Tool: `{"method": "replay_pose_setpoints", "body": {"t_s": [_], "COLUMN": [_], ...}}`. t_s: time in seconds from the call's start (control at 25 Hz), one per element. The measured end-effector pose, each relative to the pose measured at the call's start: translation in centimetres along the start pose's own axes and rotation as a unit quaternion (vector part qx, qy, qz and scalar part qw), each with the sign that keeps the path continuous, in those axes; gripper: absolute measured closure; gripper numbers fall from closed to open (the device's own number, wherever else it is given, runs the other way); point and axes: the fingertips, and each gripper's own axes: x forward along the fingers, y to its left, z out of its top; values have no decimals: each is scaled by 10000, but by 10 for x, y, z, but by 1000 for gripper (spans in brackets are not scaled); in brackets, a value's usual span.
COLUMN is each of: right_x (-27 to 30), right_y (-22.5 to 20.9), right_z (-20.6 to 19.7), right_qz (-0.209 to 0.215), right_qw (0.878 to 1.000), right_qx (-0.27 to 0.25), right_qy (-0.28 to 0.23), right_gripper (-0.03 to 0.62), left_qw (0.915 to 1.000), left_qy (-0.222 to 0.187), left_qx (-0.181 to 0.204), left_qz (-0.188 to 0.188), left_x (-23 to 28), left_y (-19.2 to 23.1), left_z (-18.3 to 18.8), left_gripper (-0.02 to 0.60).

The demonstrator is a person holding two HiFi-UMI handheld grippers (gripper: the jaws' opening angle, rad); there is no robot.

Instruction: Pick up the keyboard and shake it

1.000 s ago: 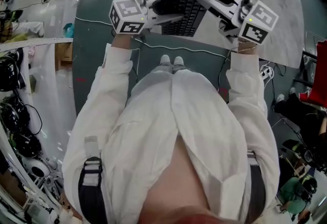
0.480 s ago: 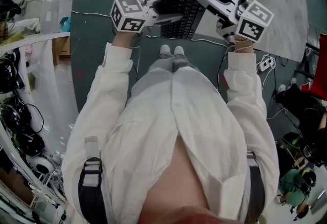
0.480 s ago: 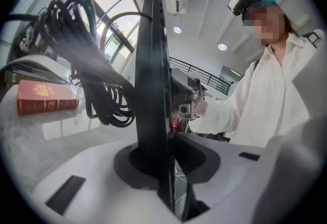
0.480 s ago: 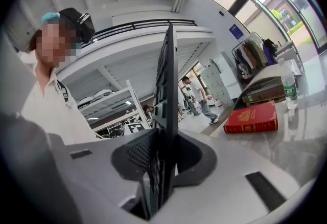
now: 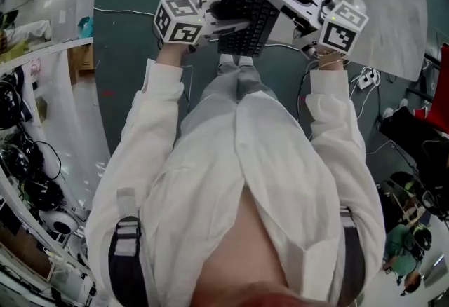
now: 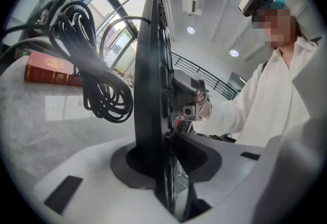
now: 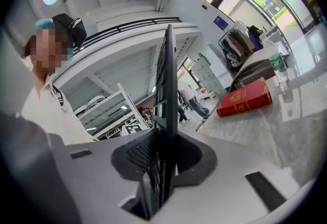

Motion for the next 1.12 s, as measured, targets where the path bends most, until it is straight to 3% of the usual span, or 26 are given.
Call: {"method": "replay_pose_setpoints", "body": {"t_s": [0.36, 1.12], "right_x": [-1, 7], "right_y": [-35, -91], "right_z": [-26, -50], "right_qz": [-108, -295], "right_qw": [9985, 9939], "right_qx": [532, 1061], "right_qy": [-63, -45], "right_gripper": [508, 507], "left_qw": [9986, 9939], "left_qy": [37, 122], "left_qx": [-499, -1003], "left_qz": [145, 450], "left_x": [16, 33], "left_y": [25, 72], "left_z": [-23, -41], "left_gripper": [445, 414]}}
